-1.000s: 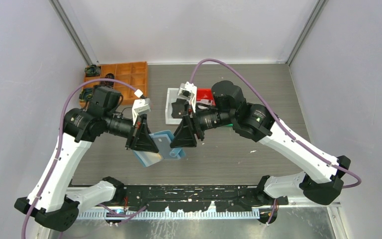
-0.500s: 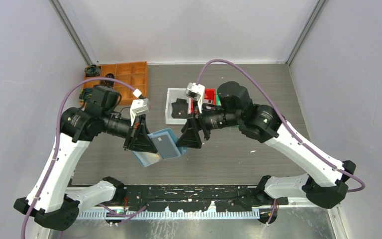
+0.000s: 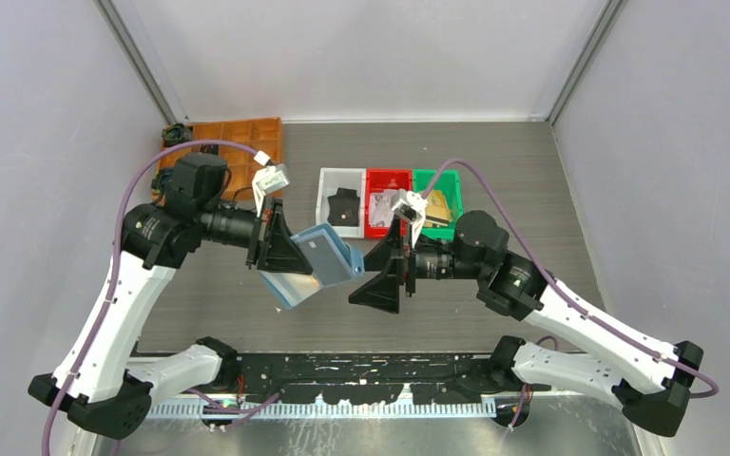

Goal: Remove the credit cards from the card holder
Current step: Remove the credit card from the card holder.

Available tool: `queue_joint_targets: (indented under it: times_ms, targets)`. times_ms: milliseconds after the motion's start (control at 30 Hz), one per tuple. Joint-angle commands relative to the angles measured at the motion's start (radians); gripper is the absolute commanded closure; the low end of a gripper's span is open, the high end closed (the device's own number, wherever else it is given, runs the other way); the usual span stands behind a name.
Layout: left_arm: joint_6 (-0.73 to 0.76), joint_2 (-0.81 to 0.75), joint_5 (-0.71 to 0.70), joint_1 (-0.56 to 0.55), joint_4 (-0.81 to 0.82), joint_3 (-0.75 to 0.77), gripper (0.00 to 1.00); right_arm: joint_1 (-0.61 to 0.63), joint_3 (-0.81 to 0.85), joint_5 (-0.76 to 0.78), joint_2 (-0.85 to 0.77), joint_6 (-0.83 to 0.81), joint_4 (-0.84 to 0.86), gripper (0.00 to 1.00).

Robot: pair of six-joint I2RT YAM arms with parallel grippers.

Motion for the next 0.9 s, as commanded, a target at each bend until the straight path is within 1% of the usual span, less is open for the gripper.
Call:
queue_joint_targets:
  times_ms: [0, 100, 200, 367, 467, 600, 867]
  targets:
    - [-0.087, -0.003, 0.047, 0.005, 0.107, 0.002, 1.00, 0.007, -0.051, 0.077, -0.005, 0.116, 0.299, 0.11]
    - [-0.077, -0.004, 0.052, 0.005, 0.099, -0.002, 1.00, 0.007, -0.059, 0.122, 0.001, 0.136, 0.357, 0.17]
    - [-0.053, -0.006, 0.063, 0.004, 0.078, 0.002, 1.00, 0.007, -0.038, 0.137, 0.014, 0.132, 0.371, 0.21]
    - [-0.028, -0.009, 0.070, 0.004, 0.050, 0.002, 1.00, 0.007, 0.007, 0.096, 0.035, 0.141, 0.369, 0.26]
    - [-0.014, -0.012, 0.070, 0.004, 0.040, 0.005, 1.00, 0.007, 0.020, 0.074, 0.034, 0.146, 0.366, 0.28]
    - [0.009, -0.013, 0.073, 0.005, 0.027, 0.003, 1.00, 0.007, 0.034, 0.101, 0.024, 0.150, 0.352, 0.30]
    - [0.044, -0.016, 0.068, 0.005, -0.007, 0.017, 1.00, 0.007, 0.054, 0.091, 0.025, 0.183, 0.369, 0.32]
